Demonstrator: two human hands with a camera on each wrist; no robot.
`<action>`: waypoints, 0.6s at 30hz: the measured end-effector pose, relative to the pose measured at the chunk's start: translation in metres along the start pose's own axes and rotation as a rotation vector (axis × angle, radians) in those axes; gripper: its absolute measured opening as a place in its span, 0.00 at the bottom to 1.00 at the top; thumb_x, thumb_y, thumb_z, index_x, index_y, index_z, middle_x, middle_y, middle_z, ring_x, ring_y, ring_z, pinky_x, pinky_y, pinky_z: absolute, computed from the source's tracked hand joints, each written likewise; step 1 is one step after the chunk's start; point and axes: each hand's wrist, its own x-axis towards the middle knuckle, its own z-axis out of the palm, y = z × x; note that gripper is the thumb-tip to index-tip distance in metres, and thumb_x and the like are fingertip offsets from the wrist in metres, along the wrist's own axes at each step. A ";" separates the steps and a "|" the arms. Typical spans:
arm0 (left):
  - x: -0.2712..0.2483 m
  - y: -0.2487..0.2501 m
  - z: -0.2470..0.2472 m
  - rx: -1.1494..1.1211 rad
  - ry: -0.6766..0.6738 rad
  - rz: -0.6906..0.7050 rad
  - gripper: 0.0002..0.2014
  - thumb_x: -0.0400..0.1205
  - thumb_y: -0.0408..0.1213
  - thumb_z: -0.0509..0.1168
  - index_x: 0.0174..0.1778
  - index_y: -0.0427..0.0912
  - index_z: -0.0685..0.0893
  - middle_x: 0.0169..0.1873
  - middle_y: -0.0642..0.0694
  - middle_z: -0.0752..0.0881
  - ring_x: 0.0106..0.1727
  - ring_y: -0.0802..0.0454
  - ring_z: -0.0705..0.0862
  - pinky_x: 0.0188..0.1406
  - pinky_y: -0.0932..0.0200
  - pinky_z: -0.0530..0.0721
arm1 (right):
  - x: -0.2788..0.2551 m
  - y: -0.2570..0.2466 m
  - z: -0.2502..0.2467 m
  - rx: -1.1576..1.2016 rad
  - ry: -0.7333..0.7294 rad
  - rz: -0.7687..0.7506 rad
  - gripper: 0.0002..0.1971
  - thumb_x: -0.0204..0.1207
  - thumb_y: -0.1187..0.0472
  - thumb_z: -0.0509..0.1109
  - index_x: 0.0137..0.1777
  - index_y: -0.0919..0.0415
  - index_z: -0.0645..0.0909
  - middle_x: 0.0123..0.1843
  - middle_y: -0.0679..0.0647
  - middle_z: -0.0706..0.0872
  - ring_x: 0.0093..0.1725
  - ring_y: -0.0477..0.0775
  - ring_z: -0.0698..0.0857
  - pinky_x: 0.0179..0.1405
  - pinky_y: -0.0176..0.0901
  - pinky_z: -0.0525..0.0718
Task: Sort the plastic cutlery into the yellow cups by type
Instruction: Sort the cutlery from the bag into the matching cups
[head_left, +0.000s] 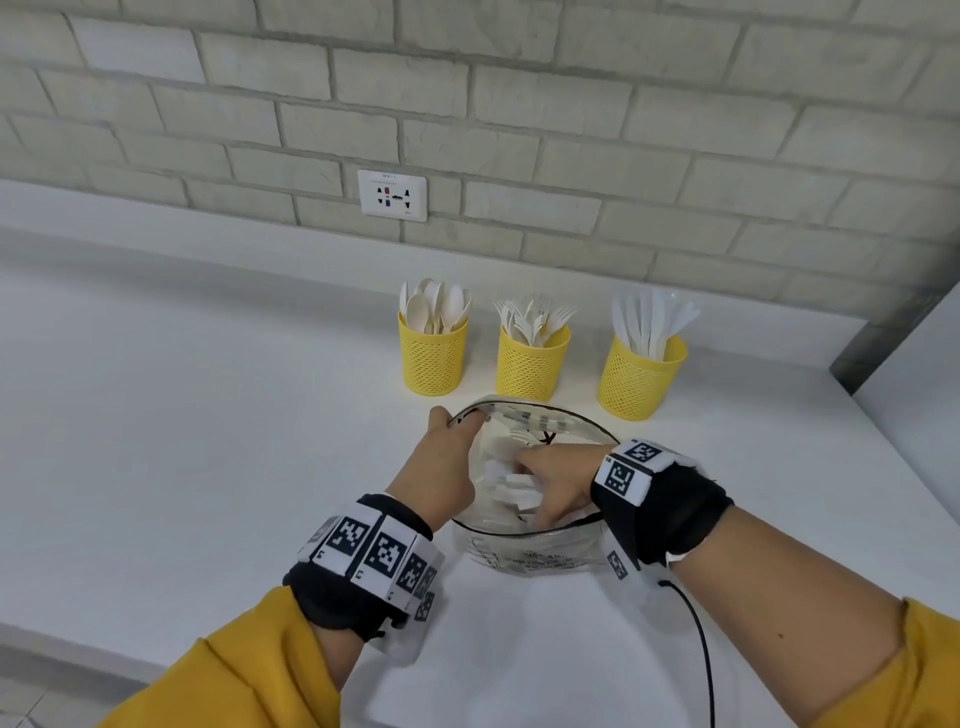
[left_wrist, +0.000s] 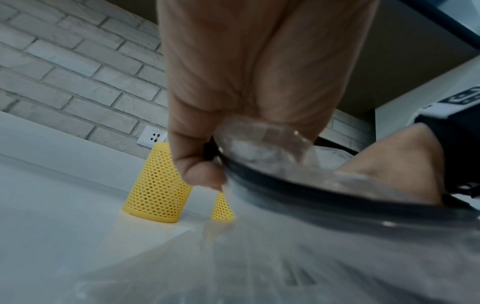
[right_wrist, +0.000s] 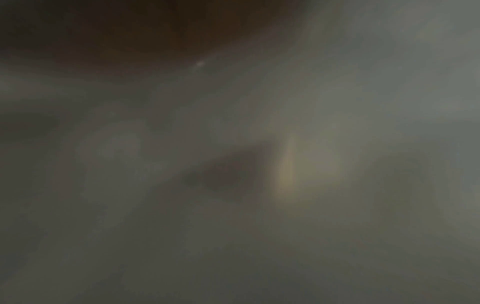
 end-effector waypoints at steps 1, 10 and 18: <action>0.000 0.000 0.000 0.001 0.001 0.004 0.41 0.70 0.15 0.58 0.79 0.45 0.60 0.53 0.44 0.64 0.48 0.51 0.67 0.46 0.75 0.64 | 0.000 0.000 0.001 -0.004 -0.012 0.003 0.24 0.68 0.57 0.76 0.59 0.66 0.71 0.55 0.61 0.80 0.49 0.56 0.77 0.42 0.43 0.74; -0.007 0.000 -0.006 0.008 -0.053 -0.039 0.40 0.73 0.17 0.57 0.81 0.48 0.55 0.62 0.39 0.68 0.47 0.50 0.68 0.39 0.71 0.69 | -0.005 -0.008 0.011 -0.182 0.042 0.074 0.27 0.70 0.47 0.71 0.59 0.69 0.75 0.57 0.61 0.79 0.57 0.63 0.81 0.48 0.47 0.77; -0.011 -0.002 -0.010 0.011 -0.142 -0.071 0.39 0.75 0.21 0.58 0.81 0.52 0.56 0.62 0.41 0.69 0.54 0.39 0.80 0.41 0.64 0.73 | -0.003 -0.004 0.001 0.088 0.018 0.090 0.11 0.67 0.58 0.76 0.37 0.60 0.75 0.38 0.54 0.78 0.44 0.56 0.78 0.31 0.40 0.71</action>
